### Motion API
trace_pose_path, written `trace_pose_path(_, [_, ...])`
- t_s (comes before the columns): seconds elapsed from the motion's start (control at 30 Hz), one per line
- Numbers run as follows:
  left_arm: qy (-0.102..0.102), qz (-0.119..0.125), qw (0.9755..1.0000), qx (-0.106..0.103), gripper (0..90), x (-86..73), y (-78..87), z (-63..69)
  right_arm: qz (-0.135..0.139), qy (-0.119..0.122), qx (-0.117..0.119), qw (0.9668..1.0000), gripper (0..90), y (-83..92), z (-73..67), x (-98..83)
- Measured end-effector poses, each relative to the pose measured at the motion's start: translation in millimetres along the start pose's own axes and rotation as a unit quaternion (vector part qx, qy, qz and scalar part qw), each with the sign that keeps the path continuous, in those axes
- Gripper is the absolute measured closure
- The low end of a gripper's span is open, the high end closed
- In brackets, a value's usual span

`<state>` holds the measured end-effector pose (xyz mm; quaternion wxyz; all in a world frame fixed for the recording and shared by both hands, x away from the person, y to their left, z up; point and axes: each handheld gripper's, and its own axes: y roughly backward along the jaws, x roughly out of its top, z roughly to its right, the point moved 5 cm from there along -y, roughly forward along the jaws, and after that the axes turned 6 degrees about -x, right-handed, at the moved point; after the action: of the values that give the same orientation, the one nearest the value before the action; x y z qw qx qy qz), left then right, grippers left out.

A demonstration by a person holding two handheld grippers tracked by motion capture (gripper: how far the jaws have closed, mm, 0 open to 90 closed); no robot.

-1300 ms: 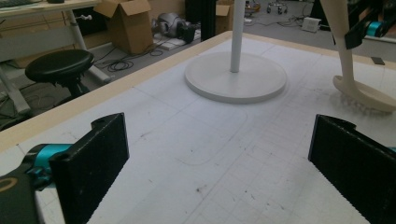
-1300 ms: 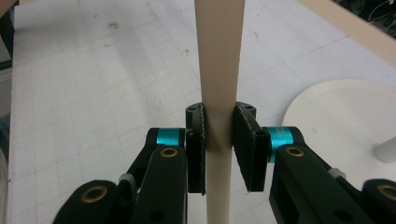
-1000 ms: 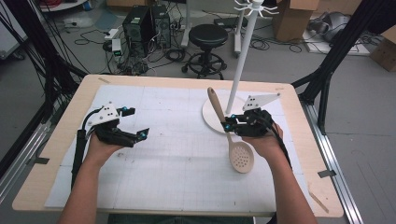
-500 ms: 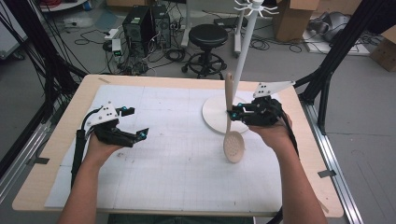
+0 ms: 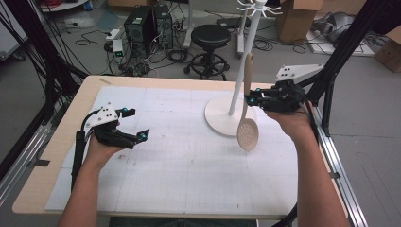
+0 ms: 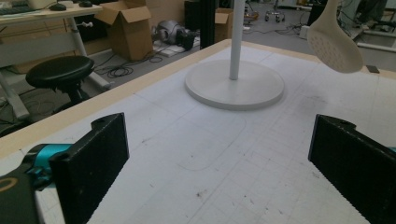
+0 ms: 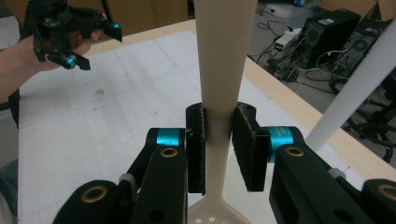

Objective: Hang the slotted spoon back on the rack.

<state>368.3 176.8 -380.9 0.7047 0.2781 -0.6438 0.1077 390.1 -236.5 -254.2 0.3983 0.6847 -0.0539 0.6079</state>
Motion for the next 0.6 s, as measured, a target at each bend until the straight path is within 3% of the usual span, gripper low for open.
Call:
trace_pose_path(0.33, [0.001,-0.002,1.0,-0.002,5.6,-0.8,-1.3,0.2,0.003,-0.01,-0.035,0.9993,75.5,16.8,23.4,19.1])
trace_pose_path(0.6, [0.003,-0.001,1.0,-0.002,5.6,-0.9,-1.2,0.2,-0.004,-0.039,-0.085,0.9957,75.5,21.3,47.2,37.9])
